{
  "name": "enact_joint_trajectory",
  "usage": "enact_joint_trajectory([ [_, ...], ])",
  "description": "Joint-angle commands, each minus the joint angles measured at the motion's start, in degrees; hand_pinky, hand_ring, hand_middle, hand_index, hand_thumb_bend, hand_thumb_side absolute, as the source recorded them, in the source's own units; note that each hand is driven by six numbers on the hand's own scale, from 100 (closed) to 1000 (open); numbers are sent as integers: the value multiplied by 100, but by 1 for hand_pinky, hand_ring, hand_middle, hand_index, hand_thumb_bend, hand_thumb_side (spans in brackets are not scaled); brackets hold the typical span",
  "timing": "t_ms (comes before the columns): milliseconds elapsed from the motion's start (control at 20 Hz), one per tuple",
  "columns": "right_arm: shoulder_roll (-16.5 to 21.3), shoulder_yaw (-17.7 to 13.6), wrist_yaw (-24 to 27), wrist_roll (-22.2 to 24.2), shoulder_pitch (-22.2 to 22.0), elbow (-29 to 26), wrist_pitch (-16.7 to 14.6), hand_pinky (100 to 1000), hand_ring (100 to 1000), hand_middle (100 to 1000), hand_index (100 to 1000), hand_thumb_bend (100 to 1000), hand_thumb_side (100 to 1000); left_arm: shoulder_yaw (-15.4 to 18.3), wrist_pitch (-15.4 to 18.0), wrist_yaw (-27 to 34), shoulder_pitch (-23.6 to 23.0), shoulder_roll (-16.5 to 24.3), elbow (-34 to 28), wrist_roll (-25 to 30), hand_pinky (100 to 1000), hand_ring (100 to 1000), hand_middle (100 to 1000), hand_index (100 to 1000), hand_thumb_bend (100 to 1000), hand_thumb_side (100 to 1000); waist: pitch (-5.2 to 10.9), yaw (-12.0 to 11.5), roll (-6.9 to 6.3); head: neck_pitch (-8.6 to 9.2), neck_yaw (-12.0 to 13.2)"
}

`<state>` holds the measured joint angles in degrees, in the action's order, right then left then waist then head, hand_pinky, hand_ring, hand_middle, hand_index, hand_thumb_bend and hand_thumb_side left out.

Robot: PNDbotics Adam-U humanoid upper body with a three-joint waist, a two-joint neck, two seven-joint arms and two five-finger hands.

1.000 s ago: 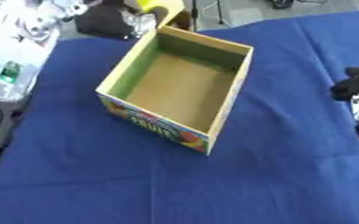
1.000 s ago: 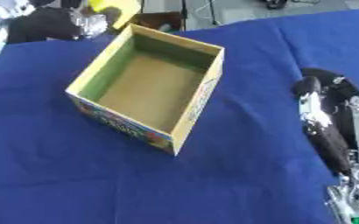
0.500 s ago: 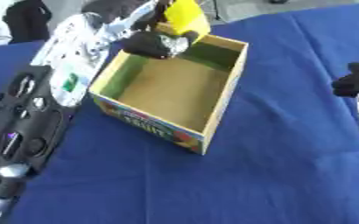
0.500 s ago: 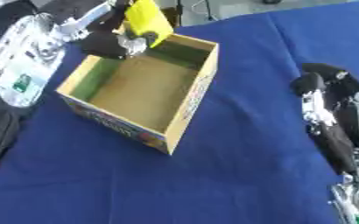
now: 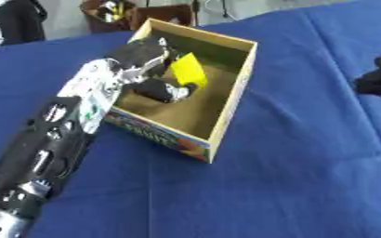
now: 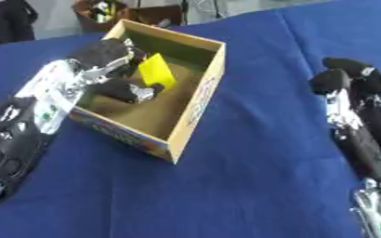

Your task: Pick up objects on the table and place them in the box.

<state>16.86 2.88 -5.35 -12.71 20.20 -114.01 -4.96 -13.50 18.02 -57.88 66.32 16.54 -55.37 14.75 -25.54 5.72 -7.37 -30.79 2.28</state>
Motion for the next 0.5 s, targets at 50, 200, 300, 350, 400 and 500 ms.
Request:
enact_joint_trajectory([
  [50,77,0,17,-10,58,-58,10,652,639,566,741,100,607,143,190,-212,72,40,117,-65,127,320,297,523,100,244,115,1,28,45,-20],
  [200,58,5,-2,-8,46,-58,47,653,639,566,741,100,609,181,239,-330,67,30,158,-139,175,348,324,626,100,244,118,-8,16,46,-29],
  [300,52,8,-10,-8,41,-58,58,653,639,566,741,100,610,182,251,-379,70,34,147,-173,320,445,429,826,100,245,122,-12,14,42,-37],
  [350,50,8,-12,-8,36,-58,63,653,639,565,741,100,610,180,254,-410,75,43,125,-187,422,522,517,938,100,247,125,-15,15,38,-41],
  [400,48,9,-15,-8,31,-58,68,653,639,565,741,100,610,177,247,-455,82,59,92,-210,492,581,579,1000,100,258,126,-17,14,35,-43],
  [500,41,14,-21,-4,23,-58,79,653,640,565,741,100,611,189,196,-576,87,79,35,-279,622,724,734,1000,100,435,127,-19,12,34,-43],
])
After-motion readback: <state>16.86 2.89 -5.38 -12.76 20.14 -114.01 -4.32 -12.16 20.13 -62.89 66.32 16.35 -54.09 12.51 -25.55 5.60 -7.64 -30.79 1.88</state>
